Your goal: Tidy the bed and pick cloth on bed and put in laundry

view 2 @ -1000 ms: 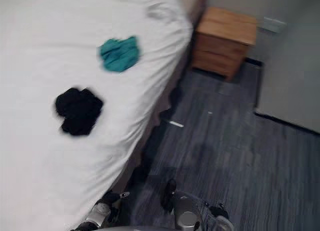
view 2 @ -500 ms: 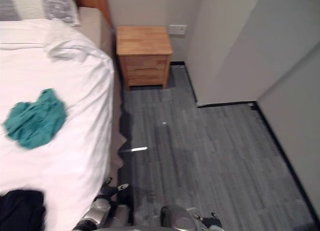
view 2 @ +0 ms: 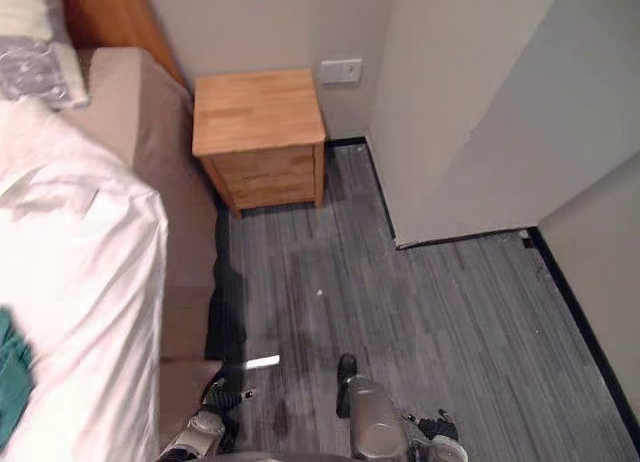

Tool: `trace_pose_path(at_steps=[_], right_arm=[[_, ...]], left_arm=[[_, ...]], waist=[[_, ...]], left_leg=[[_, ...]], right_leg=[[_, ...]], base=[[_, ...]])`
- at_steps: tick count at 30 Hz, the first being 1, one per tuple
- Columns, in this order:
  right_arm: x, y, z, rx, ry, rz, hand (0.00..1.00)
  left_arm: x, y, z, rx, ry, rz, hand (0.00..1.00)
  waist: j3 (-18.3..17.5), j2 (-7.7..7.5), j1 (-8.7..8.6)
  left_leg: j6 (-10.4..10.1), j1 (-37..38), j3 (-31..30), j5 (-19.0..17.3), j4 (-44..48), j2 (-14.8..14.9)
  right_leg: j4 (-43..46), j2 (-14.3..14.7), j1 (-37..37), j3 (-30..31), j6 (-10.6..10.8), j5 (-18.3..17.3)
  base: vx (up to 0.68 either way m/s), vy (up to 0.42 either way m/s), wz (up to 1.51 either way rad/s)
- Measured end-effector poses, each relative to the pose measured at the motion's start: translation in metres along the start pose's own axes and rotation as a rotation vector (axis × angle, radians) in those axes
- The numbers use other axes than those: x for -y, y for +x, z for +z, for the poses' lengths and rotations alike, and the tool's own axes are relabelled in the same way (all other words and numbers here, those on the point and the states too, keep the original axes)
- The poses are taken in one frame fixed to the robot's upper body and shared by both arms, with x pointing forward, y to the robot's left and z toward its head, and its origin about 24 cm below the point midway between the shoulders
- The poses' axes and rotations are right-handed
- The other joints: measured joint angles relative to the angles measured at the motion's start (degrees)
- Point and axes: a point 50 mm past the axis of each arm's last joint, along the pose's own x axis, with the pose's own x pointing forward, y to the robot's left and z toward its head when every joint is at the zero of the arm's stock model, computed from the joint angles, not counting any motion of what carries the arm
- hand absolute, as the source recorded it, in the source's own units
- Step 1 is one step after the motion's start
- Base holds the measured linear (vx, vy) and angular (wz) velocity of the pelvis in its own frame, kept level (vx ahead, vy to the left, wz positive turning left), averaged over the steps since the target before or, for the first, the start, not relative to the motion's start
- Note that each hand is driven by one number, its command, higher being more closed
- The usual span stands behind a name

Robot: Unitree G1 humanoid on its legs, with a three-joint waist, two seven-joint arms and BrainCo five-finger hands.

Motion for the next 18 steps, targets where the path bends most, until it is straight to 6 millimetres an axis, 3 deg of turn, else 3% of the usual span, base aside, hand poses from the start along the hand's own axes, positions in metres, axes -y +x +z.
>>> trace_pose_path(at_steps=[1, 3, 5, 7, 8, 9, 10, 11, 12, 13, 14, 15, 16, 17, 18], right_arm=[[0.001, 0.0, 0.001, 0.007, -0.007, 0.0, 0.0], [-0.006, 0.0, 0.006, 0.024, -0.034, 0.026, 0.0], [-0.014, 0.002, 0.01, 0.022, -0.061, 0.049, 0.0], [-0.021, 0.003, 0.013, 0.013, -0.067, 0.066, 0.0], [-0.024, 0.003, 0.015, 0.017, -0.093, 0.078, 0.0], [-0.024, 0.003, 0.014, 0.016, -0.104, 0.078, 0.0], [-0.03, 0.002, 0.011, 0.006, -0.105, 0.092, 0.0], [-0.039, 0.0, 0.008, 0.0, -0.107, 0.114, 0.0], [-0.039, -0.001, 0.005, -0.008, -0.122, 0.117, 0.0], [-0.04, 0.0, 0.004, -0.019, -0.138, 0.122, 0.0], [-0.037, 0.002, 0.007, -0.018, -0.166, 0.116, 0.0], [-0.032, 0.003, 0.01, -0.008, -0.174, 0.108, 0.0], [-0.029, 0.004, 0.014, 0.006, -0.179, 0.109, 0.0], [-0.028, 0.005, 0.016, 0.015, -0.18, 0.106, 0.0], [-0.027, 0.005, 0.019, 0.03, -0.19, 0.103, 0.0]], left_arm=[[-0.003, -0.001, 0.005, 0.031, -0.041, 0.017, 0.0], [-0.012, 0.0, 0.013, 0.071, -0.073, 0.05, 0.0], [-0.02, 0.001, 0.021, 0.103, -0.112, 0.084, 0.0], [-0.021, 0.002, 0.025, 0.117, -0.127, 0.096, 0.0], [-0.017, 0.001, 0.025, 0.114, -0.124, 0.086, 0.0], [-0.014, 0.001, 0.025, 0.115, -0.115, 0.079, 0.0], [-0.016, 0.001, 0.025, 0.117, -0.097, 0.082, 0.0], [-0.017, 0.002, 0.024, 0.115, -0.088, 0.083, 0.0], [-0.016, 0.001, 0.022, 0.11, -0.093, 0.081, 0.0], [-0.016, 0.001, 0.021, 0.102, -0.097, 0.08, 0.0], [-0.016, 0.002, 0.016, 0.081, -0.094, 0.08, 0.0], [-0.013, 0.0, 0.012, 0.066, -0.097, 0.073, 0.0], [-0.014, 0.0, 0.007, 0.047, -0.087, 0.073, 0.0], [-0.014, 0.0, 0.004, 0.037, -0.081, 0.073, 0.0], [-0.016, 0.0, -0.002, 0.014, -0.07, 0.074, 0.0]], waist=[[0.2, 0.1, 1.58], [0.4, -1.21, 3.25], [0.4, -2.38, 4.61], [0.8, -3.1, 5.13], [0.5, -2.59, 5.43], [0.0, -1.86, 5.79], [-0.7, -2.99, 6.3], [-1.8, -4.48, 5.8], [-2.0, -4.26, 5.89], [-2.0, -4.43, 6.08], [-1.9, -4.95, 6.02], [-1.9, -4.67, 5.75], [-1.8, -4.47, 5.61], [-1.8, -4.41, 5.32], [-1.4, -3.8, 4.4]], left_leg=[[0.3, -5.0, 0.3, -0.9, 12.0, 0.6], [1.9, -11.8, 3.0, -4.4, 19.5, 0.3], [3.5, -17.1, 6.9, -7.9, 13.3, -0.8], [4.6, -19.0, 11.1, -9.3, -0.2, -4.0], [5.4, -18.6, 18.1, -7.5, -15.3, -6.2], [12.0, -18.6, 23.8, -4.7, -21.1, -6.8], [15.3, -18.2, 29.4, -4.7, -22.1, -8.0], [16.8, -17.9, 38.2, -5.3, -22.9, -9.5], [20.3, -17.7, 39.4, -7.4, -23.0, -10.1], [21.7, -16.9, 38.1, -9.4, -23.8, -11.6], [21.7, -13.4, 33.6, -9.7, -27.3, -15.5], [21.4, -10.1, 30.4, -9.5, -30.2, -17.3], [20.8, -6.2, 25.5, -9.8, -32.3, -18.9], [20.6, -4.6, 23.2, -9.8, -32.9, -19.1], [20.5, -1.1, 17.2, -9.9, -33.2, -19.2]], right_leg=[[-2.3, 1.7, 4.1, 1.9, -1.4, -0.8], [-5.5, 2.3, 10.2, 4.3, -1.5, -1.0], [-9.1, 0.9, 15.2, 5.3, -0.3, -1.3], [-11.3, -1.1, 18.4, 4.8, 1.6, -1.9], [-12.9, -2.8, 20.5, 2.7, 3.6, -3.2], [-13.5, -3.0, 21.5, 0.9, 4.7, -4.1], [-13.5, -5.1, 22.6, -1.2, 5.9, -5.1], [-13.7, -6.9, 23.2, -5.4, 7.1, -4.6], [-12.5, -7.0, 23.9, -7.9, 8.3, -4.5], [-8.4, -7.6, 23.8, -9.5, 9.7, -5.3], [9.2, -11.5, 19.8, -11.1, 12.2, -5.2], [23.4, -14.3, 14.9, -10.0, 12.1, -0.9], [37.1, -15.7, 9.9, -7.9, 9.9, -0.3], [40.6, -15.8, 8.2, -7.1, 9.3, -1.2], [42.9, -15.9, 5.3, -7.0, 8.2, -3.2]], base=[[0.64, -0.103, -0.76], [0.5, -0.062, -0.81], [0.5, -0.013, -0.58], [0.52, 0.098, -0.19], [0.62, 0.184, 0.09], [0.54, 0.163, 0.33], [0.6, 0.167, 1.1], [0.63, 0.159, 1.47], [0.63, 0.17, 1.69], [0.59, 0.18, 1.85], [0.58, 0.192, 1.93], [0.72, 0.199, 2.26], [0.62, 0.119, 1.69], [0.63, 0.01, 2.29], [0.61, -0.104, 2.3]])
